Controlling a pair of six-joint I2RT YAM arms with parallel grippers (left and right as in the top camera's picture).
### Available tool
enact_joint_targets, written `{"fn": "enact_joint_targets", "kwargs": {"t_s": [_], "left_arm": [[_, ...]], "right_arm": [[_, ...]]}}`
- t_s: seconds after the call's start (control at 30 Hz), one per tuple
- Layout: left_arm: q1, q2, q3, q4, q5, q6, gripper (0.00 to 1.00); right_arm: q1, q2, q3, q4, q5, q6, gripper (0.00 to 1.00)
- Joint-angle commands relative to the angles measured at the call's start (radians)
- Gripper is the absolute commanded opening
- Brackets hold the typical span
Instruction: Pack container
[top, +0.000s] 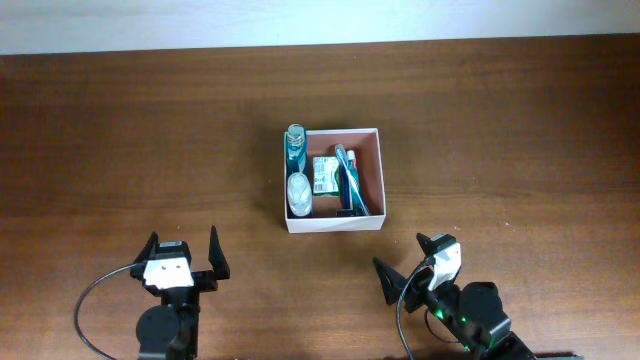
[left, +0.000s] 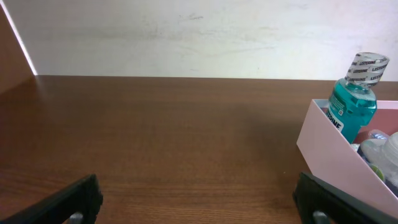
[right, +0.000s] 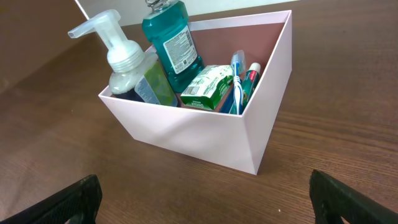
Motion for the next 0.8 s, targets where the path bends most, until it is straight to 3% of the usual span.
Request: {"fn": "enact_joint_targets", "kwargs": {"t_s": [0.0,0.27,0.63,0.77], "left_arm": [[0.006,0.003,-0.010,0.006,-0.007,-0.002,1.00],[0.006,0.003,-0.010,0.006,-0.007,-0.002,1.00],[0.006,0.003,-0.010,0.006,-0.007,-0.002,1.00],[0.006,0.003,-0.010,0.006,-0.007,-0.002,1.00]], "right_arm": [[0.002,-0.003,-0.005,-0.004,-0.005,0.008,0.98],[-0.011,-0.027,-0.005,-0.005,-0.005,0.008,0.98],[-0.247,-0.234,-0.005,-0.002,-0.005,0.008,0.99],[-0.295,-0.231,-0.005,-0.005,-0.003,0.008,0.98]]}}
